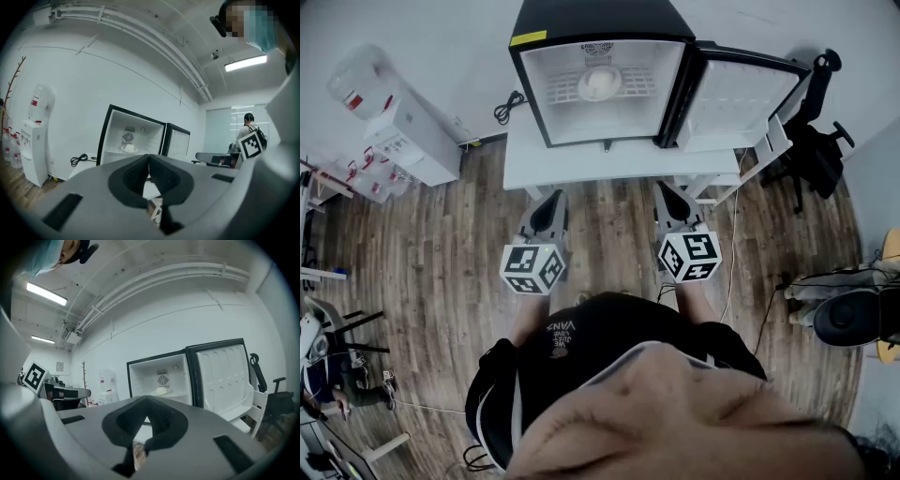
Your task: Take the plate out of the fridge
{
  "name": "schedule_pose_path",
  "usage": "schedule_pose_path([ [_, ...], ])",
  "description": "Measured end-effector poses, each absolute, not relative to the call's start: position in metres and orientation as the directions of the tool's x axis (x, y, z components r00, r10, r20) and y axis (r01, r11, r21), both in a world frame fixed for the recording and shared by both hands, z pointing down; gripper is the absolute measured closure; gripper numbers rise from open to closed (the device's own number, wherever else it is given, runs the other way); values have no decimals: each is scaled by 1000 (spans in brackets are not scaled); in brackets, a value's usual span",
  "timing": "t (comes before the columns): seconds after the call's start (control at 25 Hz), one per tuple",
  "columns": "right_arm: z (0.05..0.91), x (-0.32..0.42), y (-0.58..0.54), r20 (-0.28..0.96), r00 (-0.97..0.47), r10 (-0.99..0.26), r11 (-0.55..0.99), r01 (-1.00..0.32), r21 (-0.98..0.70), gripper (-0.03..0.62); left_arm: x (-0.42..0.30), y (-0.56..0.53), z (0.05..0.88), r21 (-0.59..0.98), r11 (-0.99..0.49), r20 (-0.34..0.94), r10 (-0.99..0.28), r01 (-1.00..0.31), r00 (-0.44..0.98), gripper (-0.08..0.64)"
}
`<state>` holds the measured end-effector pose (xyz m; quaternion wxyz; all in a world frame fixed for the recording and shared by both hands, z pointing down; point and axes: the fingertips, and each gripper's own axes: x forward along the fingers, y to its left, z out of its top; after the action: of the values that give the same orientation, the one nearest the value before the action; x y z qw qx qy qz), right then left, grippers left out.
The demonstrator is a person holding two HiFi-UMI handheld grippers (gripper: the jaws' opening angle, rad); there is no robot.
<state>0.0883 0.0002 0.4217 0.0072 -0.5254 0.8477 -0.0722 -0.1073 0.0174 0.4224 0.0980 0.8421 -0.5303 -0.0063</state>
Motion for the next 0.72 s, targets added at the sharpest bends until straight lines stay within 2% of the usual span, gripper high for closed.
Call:
schedule_pose_path([
  [0.72,428,116,-1,36,-510,-859,499,-851,-163,581,-75,29,436,195,-365,93,-917,-911,387,543],
])
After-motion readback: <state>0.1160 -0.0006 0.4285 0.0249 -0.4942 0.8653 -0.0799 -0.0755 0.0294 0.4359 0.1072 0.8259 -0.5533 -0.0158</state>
